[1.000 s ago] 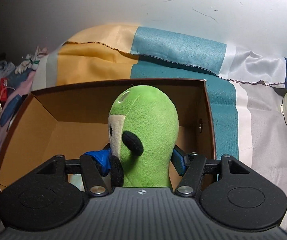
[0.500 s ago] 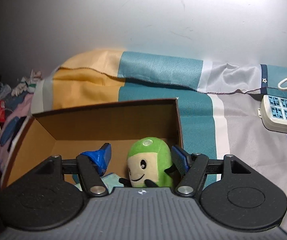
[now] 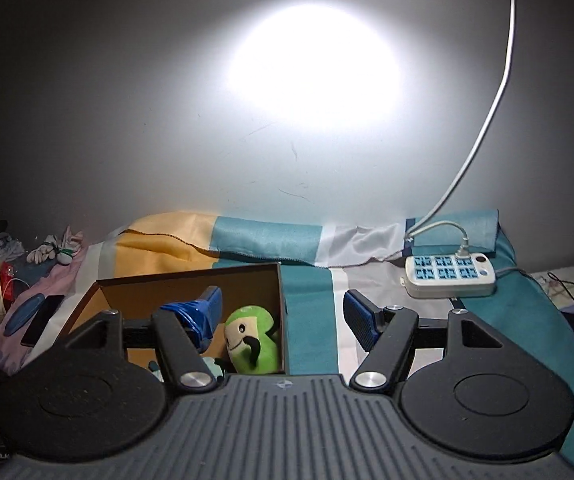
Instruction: Organize soft objects
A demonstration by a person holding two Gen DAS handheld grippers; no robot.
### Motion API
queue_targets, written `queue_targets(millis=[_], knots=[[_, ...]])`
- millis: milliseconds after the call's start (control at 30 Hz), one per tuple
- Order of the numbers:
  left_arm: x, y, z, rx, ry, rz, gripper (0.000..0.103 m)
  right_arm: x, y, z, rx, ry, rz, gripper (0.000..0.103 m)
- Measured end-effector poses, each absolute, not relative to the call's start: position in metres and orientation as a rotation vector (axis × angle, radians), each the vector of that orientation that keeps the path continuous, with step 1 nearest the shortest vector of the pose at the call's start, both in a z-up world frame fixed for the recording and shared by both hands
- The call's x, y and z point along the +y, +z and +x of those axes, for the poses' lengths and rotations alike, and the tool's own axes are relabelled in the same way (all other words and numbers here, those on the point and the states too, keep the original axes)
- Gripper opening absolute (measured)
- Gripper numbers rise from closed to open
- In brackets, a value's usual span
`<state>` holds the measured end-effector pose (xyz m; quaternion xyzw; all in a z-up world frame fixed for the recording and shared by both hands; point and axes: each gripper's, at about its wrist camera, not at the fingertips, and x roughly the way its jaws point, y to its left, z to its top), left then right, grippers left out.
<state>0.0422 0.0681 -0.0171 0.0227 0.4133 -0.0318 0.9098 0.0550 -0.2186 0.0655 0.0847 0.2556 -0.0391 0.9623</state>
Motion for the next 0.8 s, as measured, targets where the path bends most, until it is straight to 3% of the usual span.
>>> queue_targets(millis=[400, 800], knots=[[0.03, -0.006, 0.01, 0.808, -0.057, 0.117, 0.071, -0.222, 0.038, -0.015, 0.625, 0.007, 0.25, 0.05], [-0.015, -0.021, -0.04, 0.907, -0.029, 0.121, 0.071, -0.258, 0.008, -0.063, 0.76, 0.15, 0.358, 0.05]])
